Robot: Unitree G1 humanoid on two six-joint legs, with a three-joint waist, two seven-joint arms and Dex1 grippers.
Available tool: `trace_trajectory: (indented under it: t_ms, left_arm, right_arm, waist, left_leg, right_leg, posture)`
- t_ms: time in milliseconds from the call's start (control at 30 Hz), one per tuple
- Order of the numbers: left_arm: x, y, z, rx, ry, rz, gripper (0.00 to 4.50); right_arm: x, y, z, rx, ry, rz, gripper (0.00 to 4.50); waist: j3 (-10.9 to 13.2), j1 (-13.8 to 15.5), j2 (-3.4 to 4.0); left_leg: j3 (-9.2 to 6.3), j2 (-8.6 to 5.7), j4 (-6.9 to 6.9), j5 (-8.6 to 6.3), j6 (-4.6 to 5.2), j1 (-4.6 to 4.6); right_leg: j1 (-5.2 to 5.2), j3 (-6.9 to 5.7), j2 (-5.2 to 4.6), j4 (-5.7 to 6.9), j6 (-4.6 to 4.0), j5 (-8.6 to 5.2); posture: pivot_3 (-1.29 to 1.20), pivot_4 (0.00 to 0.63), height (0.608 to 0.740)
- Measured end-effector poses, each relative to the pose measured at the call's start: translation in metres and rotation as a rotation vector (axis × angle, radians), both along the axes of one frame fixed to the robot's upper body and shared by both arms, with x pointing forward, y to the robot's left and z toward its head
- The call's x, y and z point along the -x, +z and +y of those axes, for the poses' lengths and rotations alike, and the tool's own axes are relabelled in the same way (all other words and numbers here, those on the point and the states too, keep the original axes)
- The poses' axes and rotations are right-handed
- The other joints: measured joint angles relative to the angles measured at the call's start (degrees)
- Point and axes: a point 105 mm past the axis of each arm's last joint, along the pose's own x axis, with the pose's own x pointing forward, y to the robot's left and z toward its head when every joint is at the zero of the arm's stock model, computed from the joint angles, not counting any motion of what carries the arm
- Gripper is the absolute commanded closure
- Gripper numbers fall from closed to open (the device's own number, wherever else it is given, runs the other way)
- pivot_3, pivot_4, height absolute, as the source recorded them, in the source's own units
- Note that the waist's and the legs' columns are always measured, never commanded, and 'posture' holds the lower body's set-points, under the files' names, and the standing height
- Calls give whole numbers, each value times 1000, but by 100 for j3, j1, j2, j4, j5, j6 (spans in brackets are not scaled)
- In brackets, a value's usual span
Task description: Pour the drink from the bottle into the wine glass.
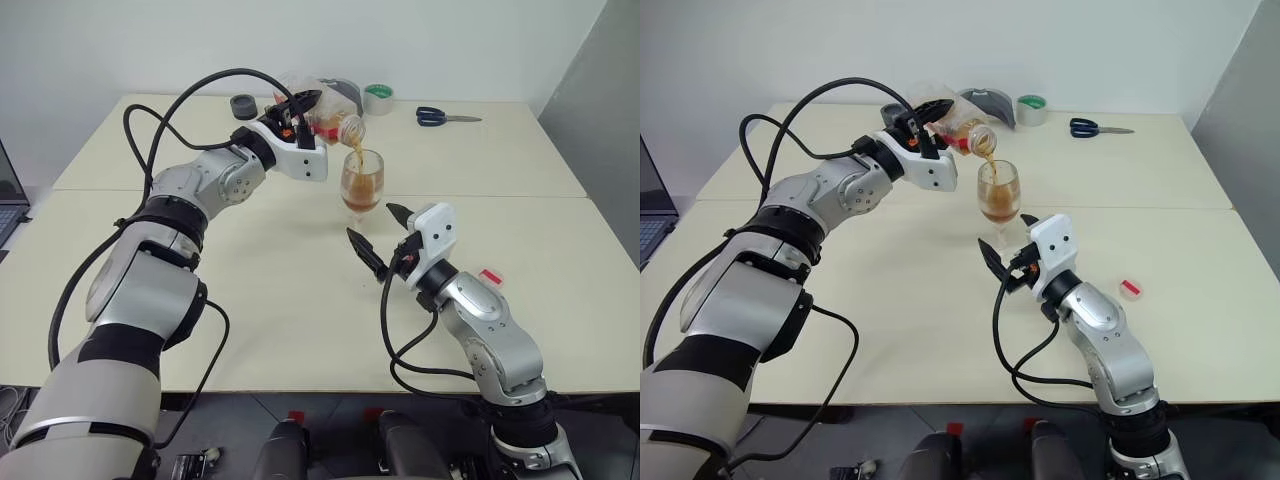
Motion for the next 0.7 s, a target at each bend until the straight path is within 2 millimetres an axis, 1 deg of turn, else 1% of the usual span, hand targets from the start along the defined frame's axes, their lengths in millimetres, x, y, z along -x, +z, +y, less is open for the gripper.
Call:
trace_trajectory:
  t_ms: [267, 700]
  left_arm:
    - [0, 4, -3, -4, -5, -9, 2816]
    - [0, 2, -5, -1, -9, -5, 2816]
  right_arm:
    - [0, 0, 0, -1, 0, 0, 0]
    - [0, -1, 0, -1, 0, 4, 0]
  waist:
    - [0, -4, 0]
    - [0, -25, 0]
  left_leg:
    - [0, 0, 0, 0, 0, 0]
    - [0, 0, 1, 0, 0, 0]
  right_leg:
    - [0, 0, 0, 1, 0, 0]
    - [0, 0, 0, 2, 0, 0]
  posture:
    - [0, 150, 740]
    - [0, 150, 740]
